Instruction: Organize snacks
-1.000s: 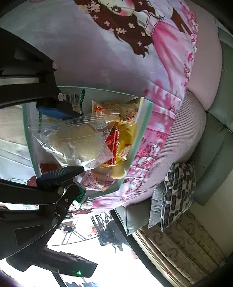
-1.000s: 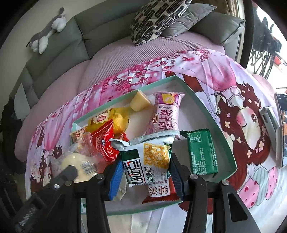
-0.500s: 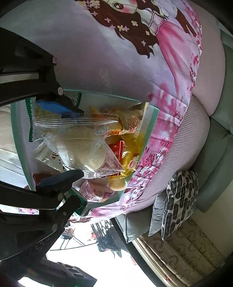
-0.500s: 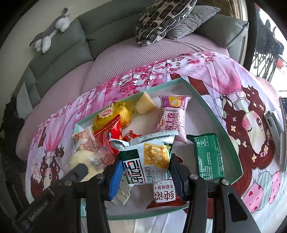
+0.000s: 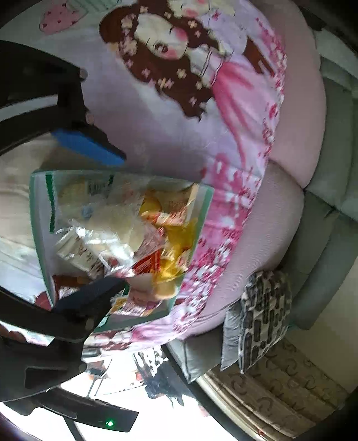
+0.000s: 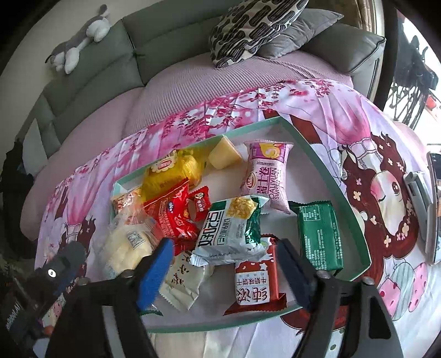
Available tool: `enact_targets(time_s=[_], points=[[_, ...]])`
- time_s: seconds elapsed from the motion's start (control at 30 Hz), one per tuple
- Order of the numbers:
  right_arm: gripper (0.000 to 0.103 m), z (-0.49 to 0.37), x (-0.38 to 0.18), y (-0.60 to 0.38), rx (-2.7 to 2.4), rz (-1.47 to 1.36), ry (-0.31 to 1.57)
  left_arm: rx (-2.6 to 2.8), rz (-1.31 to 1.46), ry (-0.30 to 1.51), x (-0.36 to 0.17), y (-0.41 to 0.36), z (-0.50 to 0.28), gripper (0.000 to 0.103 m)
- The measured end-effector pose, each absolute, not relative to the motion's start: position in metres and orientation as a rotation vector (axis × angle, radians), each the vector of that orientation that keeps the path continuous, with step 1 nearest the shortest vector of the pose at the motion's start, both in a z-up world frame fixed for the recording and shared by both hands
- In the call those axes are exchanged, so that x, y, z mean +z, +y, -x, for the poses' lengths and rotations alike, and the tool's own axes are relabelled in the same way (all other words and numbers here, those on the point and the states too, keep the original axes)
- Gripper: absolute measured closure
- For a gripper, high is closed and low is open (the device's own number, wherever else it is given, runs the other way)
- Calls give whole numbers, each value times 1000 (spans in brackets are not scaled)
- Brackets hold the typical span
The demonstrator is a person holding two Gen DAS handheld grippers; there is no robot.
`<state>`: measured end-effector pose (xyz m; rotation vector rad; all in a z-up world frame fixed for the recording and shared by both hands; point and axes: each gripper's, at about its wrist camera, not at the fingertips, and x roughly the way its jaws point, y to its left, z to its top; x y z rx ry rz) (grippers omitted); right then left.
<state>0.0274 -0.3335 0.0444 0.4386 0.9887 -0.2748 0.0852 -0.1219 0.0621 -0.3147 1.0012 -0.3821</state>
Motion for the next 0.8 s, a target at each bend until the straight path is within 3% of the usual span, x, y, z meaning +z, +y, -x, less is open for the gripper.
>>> enact_targets(time_s=[0.1,0.37,0.8], points=[[0,-24,47,-331,-260,-444,969,-295,268,954,66,-111,-83,5],[0,-6,50,-311,-239,-394,947,-44,47,872,63,-81,-66,3],[0,18,35,-282,-198,-336,988,162,-117,915,43,-64,-29,3]])
